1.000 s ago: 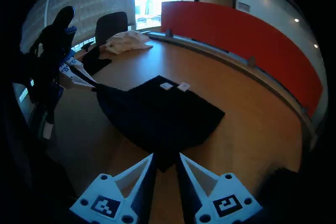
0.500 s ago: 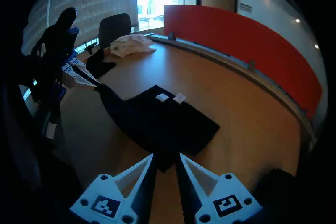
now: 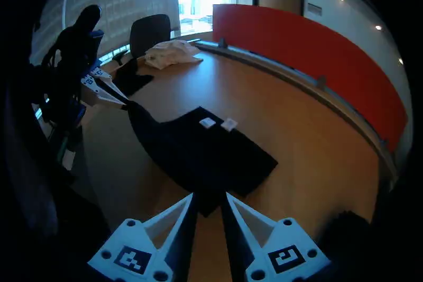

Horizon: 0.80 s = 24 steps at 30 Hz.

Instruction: Fold towel

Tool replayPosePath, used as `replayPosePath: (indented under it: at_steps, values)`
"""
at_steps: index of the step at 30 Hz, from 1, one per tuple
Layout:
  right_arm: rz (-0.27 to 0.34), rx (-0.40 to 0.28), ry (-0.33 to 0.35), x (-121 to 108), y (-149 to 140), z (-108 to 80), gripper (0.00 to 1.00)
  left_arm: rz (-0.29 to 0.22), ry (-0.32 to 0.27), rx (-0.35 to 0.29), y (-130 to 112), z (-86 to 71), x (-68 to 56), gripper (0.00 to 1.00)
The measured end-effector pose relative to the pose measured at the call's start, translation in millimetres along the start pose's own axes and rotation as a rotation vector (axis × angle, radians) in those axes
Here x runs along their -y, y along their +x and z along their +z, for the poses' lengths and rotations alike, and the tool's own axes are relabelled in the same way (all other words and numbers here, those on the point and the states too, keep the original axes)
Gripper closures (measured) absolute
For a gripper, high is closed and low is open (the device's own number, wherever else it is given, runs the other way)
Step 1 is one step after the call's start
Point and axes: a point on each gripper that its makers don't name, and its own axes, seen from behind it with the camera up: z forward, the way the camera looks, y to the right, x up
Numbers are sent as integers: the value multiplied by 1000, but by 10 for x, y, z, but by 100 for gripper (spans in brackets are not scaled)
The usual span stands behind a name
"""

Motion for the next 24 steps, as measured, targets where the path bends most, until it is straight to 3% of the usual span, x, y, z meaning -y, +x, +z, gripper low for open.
replayPosePath:
  at_steps: [14,24]
  values:
    - [-2,4,-7,-62,36,36,70,-8,2,-5,63,63,21,87]
    - [3,16,-22,-249,76,213,70,-3,18,-14,194,304,145,87]
